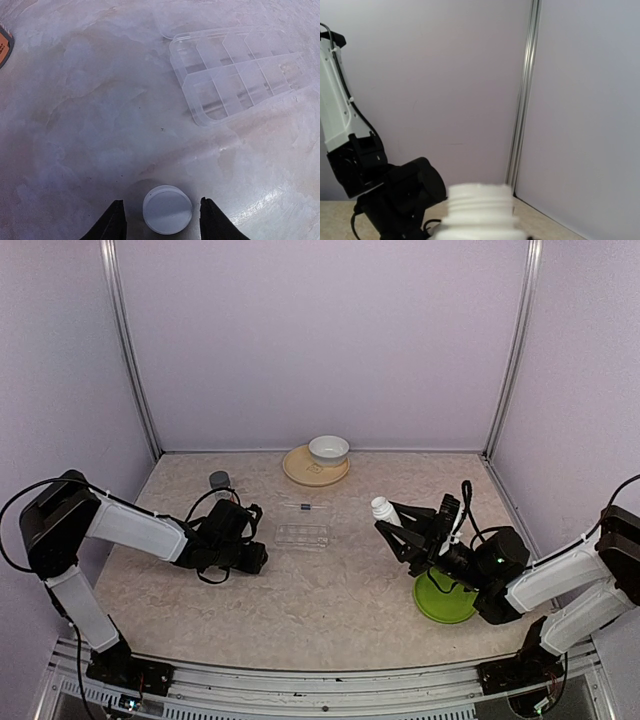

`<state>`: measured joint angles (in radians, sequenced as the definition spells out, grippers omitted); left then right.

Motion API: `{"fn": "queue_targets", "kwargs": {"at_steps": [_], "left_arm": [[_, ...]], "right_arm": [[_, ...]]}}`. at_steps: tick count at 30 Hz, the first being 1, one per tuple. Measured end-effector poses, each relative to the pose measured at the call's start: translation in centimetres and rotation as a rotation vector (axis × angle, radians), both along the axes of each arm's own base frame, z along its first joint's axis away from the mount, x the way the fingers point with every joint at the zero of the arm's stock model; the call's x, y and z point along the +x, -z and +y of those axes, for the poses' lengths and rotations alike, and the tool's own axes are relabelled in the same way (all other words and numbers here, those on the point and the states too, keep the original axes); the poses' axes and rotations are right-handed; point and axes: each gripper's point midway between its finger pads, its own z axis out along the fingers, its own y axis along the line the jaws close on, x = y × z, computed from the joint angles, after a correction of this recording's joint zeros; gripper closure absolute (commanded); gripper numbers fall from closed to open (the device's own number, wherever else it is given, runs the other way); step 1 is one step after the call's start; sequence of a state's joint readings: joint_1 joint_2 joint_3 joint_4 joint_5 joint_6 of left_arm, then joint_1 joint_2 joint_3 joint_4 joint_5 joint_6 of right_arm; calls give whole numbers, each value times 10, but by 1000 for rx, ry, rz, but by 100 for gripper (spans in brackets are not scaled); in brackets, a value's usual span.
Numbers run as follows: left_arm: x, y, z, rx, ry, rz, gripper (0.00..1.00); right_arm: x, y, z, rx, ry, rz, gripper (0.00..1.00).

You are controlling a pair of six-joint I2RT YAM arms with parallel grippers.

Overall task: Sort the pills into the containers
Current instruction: Pick up the lid of the pill bottle from the center of the board.

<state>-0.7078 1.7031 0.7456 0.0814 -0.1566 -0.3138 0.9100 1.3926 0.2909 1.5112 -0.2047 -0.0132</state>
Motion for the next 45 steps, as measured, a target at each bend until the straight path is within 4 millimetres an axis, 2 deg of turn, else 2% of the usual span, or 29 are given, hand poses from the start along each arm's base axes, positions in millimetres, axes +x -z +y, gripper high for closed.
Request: {"fn": "queue_targets", "kwargs": {"at_steps": [14,24,33,37,45], "left_arm": [[3,-4,-3,-17,3,-16,56],[2,-3,-5,-22,9,-11,65],[2,-3,-5,-23,10,-11,66],[2,-3,-5,-22,11,-11,57],[1,-1,-5,-19,12,-7,61]], "right_arm": [[2,4,3,-10,0,8,100],[3,6,4,-17,0,13,100],[4,9,6,-29,0,22,100],[5,10,6,-31,0,24,100],[6,14,7,-41,0,32,100]]}}
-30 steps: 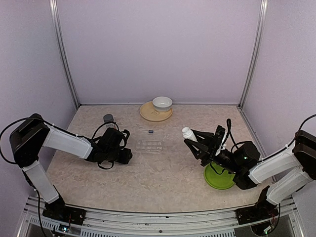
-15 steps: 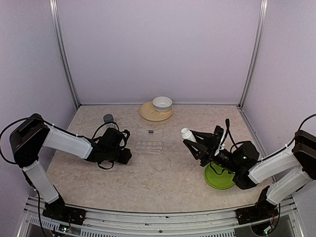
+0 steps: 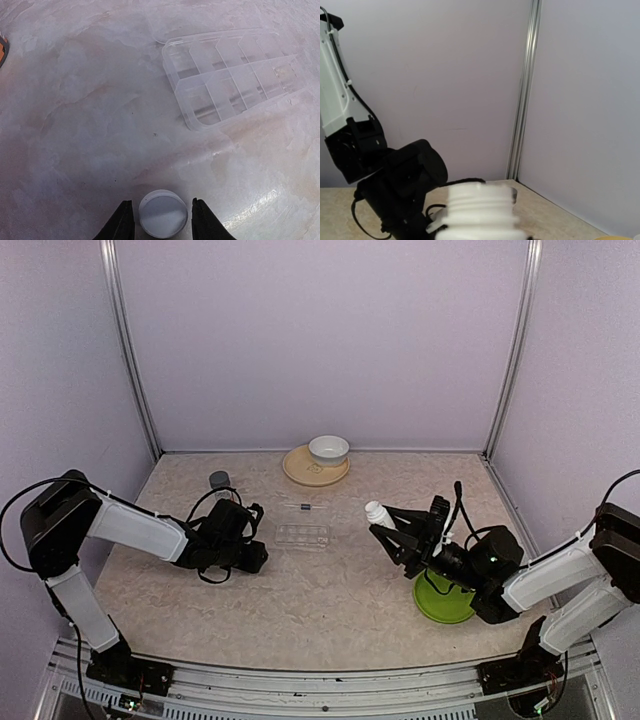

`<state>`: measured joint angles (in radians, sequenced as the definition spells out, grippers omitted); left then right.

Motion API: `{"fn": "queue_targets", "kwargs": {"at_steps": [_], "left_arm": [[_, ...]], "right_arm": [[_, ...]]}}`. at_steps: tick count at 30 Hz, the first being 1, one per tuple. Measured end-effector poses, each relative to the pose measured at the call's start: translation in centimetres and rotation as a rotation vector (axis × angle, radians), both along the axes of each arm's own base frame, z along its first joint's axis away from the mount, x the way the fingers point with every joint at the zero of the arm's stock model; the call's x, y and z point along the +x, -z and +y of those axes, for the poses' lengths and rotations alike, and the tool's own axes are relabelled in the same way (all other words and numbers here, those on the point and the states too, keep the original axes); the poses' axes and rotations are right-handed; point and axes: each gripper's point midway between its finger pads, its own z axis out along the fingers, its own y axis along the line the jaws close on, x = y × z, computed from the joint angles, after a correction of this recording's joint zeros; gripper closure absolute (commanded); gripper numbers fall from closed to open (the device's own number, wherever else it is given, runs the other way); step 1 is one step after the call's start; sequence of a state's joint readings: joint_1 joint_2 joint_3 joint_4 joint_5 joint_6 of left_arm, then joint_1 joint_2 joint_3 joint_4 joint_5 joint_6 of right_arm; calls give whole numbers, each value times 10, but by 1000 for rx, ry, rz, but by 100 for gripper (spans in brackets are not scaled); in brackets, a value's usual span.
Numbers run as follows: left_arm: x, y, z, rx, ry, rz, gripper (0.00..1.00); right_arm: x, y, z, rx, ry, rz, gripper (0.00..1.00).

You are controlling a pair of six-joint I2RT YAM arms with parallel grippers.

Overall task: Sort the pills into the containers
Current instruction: Pick up the lid of the pill bottle from the center of the board.

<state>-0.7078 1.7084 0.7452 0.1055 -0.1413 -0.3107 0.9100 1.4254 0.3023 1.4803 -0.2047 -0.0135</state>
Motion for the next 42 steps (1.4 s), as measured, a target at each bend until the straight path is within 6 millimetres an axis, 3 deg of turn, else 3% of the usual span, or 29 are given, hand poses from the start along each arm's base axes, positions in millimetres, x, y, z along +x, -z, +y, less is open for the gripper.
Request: {"fn": "queue_targets", "kwargs": {"at_steps": [13,18,20,26,29,36,42], "left_arm": [[1,-1,-1,-5,3,-3,71],[2,-2,-2,-10,3,-9,72],[1,-2,-2,-12,4,-8,72],[1,-4,-3,-17,7,-9,72],[0,-13,-4,-35,9,-26,72],[-6,-57,-15,-105,38,-97,72],[-30,-87,-38,-157,114,-127,72]], "right_arm": [[1,-1,3,-4,-6,-1,100],[-9,0,3,-11,-38,-53,100],[-14,8,4,-35,-54,-85,100],[-19,55,13,-178,-109,-102,100],[-23,60,15,-204,-134,-136,100],[-40,63,19,-249,-200,-273,100],[-59,66,20,-275,-289,-407,100]]}}
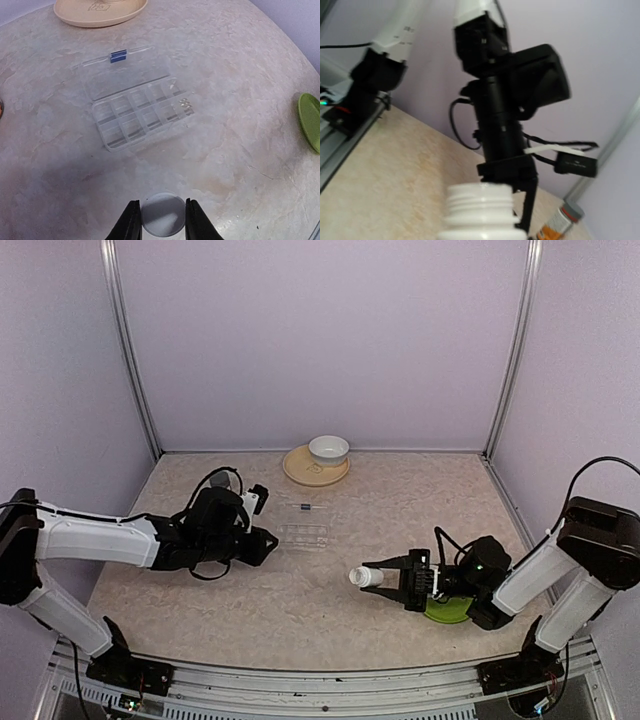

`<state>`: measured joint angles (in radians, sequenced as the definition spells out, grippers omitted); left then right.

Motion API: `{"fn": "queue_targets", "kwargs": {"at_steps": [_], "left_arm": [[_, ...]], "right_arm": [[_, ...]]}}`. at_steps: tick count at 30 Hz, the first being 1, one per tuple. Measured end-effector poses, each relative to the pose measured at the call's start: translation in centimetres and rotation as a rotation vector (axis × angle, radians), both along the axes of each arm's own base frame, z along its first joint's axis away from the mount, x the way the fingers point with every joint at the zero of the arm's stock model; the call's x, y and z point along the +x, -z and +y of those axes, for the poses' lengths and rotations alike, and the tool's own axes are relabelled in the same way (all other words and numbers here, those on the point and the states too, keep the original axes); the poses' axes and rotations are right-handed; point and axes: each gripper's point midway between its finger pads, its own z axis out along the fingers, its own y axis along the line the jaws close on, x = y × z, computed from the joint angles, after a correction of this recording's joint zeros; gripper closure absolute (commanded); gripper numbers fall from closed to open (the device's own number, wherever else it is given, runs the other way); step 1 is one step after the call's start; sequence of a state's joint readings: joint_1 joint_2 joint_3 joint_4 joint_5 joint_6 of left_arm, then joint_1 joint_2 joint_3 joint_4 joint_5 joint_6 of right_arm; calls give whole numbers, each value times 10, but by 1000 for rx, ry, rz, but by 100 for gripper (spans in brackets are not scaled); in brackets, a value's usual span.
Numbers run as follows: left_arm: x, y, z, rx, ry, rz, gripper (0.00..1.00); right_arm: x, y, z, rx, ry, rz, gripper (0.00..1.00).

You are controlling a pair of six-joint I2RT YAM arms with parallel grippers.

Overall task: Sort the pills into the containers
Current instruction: Pick up the lid of the pill bottle from the center of the board, then close the lid of the pill bottle.

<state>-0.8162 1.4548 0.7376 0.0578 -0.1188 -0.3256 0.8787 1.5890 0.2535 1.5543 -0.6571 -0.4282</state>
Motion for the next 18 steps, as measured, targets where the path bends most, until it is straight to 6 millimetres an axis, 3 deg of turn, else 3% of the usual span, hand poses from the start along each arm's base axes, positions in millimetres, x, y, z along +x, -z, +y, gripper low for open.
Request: {"fn": "queue_targets", "kwargs": {"at_steps": [5,12,18], "left_arm": [[-28,-26,-22,-50,88,-26,72],[-59,-74,-37,-163,176,-80,72],[-70,-86,-43,-197,209,-88,71]], "right_arm": [[-10,2,-2,-12,-64,-71,100],[-26,2,-11,-20,-180,-140,100],[-51,-10,-19,-13,-363,-158,100]]}}
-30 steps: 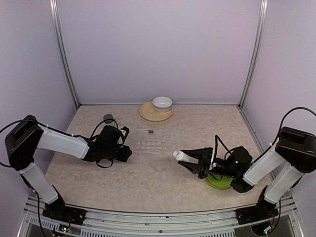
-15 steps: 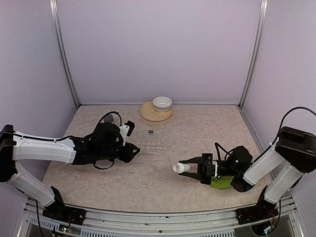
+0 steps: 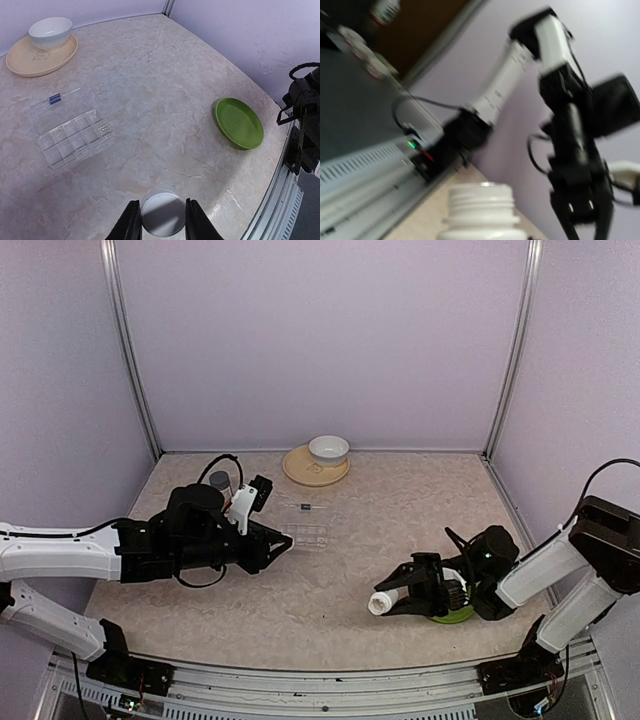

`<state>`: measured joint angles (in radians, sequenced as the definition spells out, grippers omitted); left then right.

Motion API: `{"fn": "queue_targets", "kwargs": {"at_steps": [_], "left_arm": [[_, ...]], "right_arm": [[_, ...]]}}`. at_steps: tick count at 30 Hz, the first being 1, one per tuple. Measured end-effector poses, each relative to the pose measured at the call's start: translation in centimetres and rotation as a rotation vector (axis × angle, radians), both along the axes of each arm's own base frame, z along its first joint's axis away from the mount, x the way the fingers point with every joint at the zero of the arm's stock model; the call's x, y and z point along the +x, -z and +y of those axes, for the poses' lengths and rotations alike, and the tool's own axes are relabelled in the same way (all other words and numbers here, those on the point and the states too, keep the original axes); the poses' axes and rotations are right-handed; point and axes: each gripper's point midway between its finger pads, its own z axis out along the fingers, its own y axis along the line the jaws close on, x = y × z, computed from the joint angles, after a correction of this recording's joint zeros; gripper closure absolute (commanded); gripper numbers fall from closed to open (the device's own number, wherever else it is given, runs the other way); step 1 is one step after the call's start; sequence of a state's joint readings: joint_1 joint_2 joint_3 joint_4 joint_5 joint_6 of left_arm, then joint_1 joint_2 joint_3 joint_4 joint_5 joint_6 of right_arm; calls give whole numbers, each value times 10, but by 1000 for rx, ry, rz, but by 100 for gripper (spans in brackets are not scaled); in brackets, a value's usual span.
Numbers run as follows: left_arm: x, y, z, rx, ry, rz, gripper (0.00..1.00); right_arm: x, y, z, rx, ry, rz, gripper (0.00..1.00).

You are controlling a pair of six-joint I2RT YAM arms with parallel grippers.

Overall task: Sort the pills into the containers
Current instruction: Close the lid of the pill bottle.

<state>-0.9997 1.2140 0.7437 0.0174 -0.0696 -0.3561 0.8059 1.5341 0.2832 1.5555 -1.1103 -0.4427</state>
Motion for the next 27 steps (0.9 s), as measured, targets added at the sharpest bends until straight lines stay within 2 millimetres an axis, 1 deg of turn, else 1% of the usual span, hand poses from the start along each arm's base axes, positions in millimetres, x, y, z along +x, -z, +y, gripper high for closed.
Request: {"fn": "queue_targets", "kwargs": {"at_steps": [3,6,10,18,21,27], "left_arm": [[-2,0,-1,-4,10,5,72],[-3,0,-2,-7,16,7,71],[-4,-1,-4,-13,27,8,71],[-5,-4,-6,-22,39,0,71],[-5,-7,-5,-28,40,-4,71],[-6,-7,-5,-29,41,-4,71]], "right_arm": [[-11,-7,-4,-5,-82,-10,100],[-21,-9,-11,-18,-145,-18,100],[-25,-11,-18,-48,-216,-22,100],[-16,-17,-23,-99,-299,-39,100],[-10,-19,-21,-114,-312,-33,100],[6,-31,-11,-85,-310,-107,100]]}}
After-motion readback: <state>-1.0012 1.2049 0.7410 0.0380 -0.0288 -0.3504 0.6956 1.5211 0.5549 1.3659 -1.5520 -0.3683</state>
